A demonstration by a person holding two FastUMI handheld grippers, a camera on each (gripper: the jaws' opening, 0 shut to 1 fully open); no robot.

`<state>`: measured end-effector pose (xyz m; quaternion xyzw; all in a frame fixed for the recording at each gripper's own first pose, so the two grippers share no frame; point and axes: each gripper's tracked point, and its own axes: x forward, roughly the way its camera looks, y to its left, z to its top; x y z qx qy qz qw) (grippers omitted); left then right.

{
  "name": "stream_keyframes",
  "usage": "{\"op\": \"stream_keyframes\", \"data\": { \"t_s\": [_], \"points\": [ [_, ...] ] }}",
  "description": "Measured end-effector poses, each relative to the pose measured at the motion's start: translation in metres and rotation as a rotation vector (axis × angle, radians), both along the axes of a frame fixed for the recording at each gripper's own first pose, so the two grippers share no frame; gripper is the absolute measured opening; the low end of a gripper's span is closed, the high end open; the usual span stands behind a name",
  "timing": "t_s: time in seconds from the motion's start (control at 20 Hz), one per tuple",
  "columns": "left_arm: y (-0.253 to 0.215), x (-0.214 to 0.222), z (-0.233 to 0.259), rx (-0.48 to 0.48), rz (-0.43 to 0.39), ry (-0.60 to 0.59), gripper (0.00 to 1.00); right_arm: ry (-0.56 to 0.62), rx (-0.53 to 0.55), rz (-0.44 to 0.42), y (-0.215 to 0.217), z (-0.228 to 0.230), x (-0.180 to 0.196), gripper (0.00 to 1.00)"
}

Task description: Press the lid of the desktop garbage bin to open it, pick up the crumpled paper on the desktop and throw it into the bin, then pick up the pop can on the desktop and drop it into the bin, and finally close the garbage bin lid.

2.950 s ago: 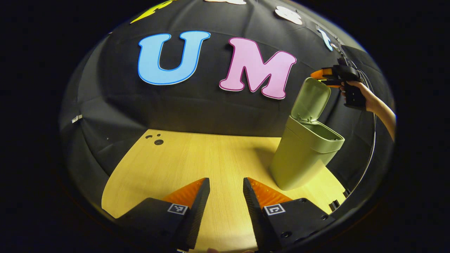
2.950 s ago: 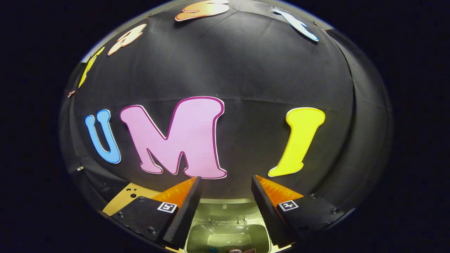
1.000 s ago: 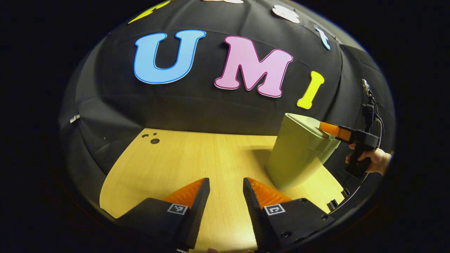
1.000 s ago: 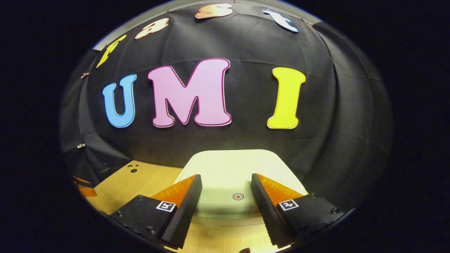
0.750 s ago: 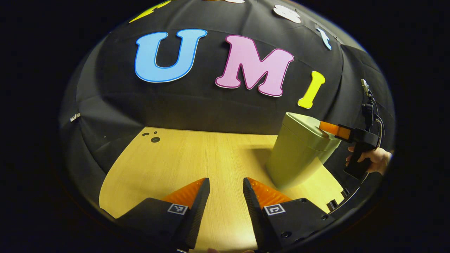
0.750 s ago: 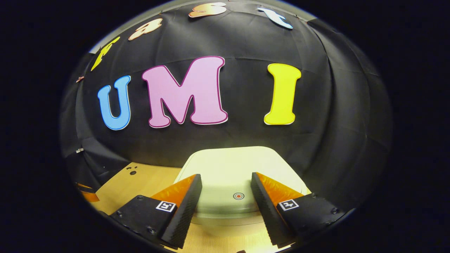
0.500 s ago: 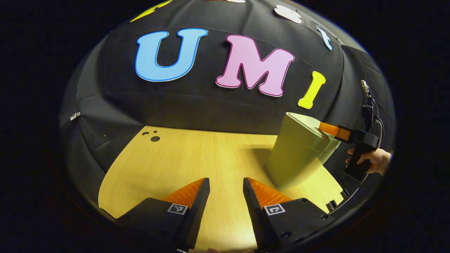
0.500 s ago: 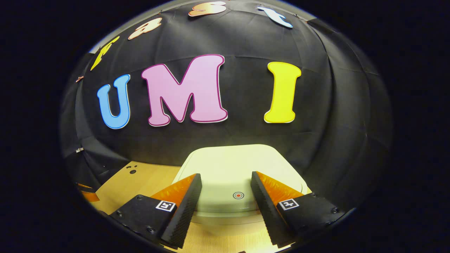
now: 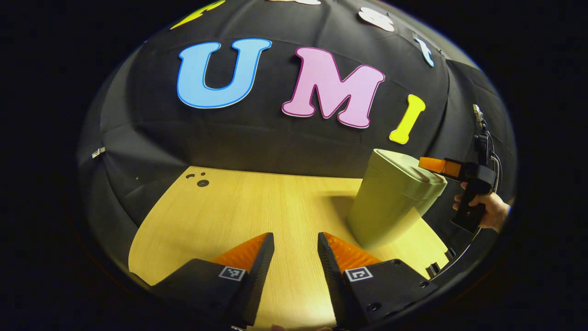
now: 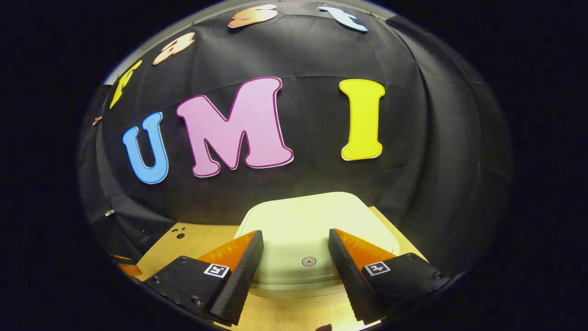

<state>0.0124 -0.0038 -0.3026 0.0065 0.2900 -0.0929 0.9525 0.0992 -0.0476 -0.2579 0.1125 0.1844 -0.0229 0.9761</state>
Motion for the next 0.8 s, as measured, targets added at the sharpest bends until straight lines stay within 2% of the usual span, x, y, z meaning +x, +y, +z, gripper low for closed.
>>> {"op": "stream_keyframes", "data": {
  "t_s": [0.25,0.8],
  "points": [
    [-0.002,0.0,0.001,-0.002,-0.006,-0.006,0.64,-0.032,-0.038,0.013,0.003,0.01,-0.007,0.96],
    [-0.007,0.003,0.004,0.0,-0.014,-0.011,0.64,-0.116,-0.09,0.093,0.031,0.057,-0.033,0.95]
  ]
}}
